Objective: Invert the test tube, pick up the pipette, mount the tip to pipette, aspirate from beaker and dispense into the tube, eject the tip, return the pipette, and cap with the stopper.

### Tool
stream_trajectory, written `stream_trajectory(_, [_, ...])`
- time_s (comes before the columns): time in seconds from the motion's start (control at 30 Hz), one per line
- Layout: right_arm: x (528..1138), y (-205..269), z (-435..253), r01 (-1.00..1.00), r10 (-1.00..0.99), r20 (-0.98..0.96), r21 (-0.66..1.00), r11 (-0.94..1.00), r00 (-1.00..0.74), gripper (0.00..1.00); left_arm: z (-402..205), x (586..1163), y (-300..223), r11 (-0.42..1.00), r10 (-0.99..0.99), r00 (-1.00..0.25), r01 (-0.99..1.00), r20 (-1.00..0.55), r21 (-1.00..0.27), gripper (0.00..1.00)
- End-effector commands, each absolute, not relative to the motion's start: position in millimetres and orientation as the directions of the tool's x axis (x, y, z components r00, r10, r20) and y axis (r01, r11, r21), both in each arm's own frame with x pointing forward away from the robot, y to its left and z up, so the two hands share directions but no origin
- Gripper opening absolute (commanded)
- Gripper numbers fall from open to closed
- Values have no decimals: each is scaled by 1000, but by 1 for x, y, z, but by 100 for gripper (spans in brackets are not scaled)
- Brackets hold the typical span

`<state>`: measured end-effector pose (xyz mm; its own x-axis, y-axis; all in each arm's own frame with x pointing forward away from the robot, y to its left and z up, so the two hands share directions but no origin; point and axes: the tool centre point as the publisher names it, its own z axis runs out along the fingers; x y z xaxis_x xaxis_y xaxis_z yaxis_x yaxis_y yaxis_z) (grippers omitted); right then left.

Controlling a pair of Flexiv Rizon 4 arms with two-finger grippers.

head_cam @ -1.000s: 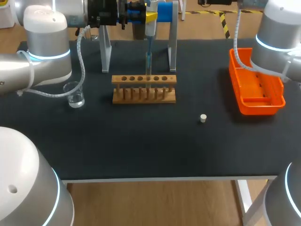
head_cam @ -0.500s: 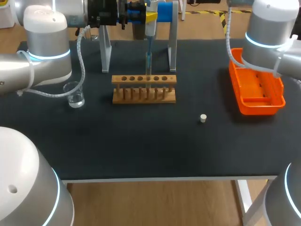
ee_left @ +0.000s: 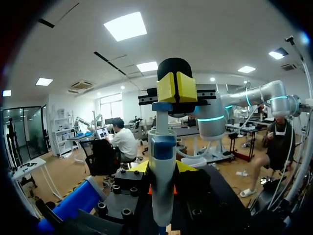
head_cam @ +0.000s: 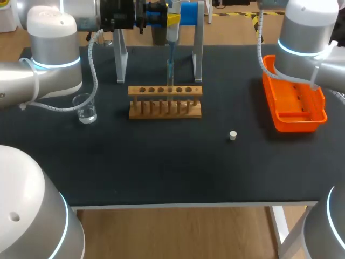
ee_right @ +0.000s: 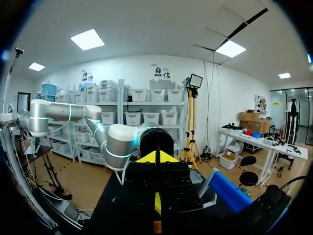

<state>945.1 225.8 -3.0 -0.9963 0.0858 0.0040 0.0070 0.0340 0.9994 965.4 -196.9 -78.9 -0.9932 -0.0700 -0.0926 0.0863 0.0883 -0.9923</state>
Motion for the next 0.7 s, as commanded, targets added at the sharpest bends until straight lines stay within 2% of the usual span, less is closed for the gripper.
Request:
stream_trajectory(0.03, [945, 226, -4, 6, 88, 3, 999, 33, -996, 0, -79, 966, -196, 88, -66, -993, 87, -93, -992, 0])
stream_trajectory(0.7, [948, 227, -11, 13, 100, 8, 999, 48, -995, 0, -79, 966, -196, 88, -66, -993, 87, -93, -992, 0])
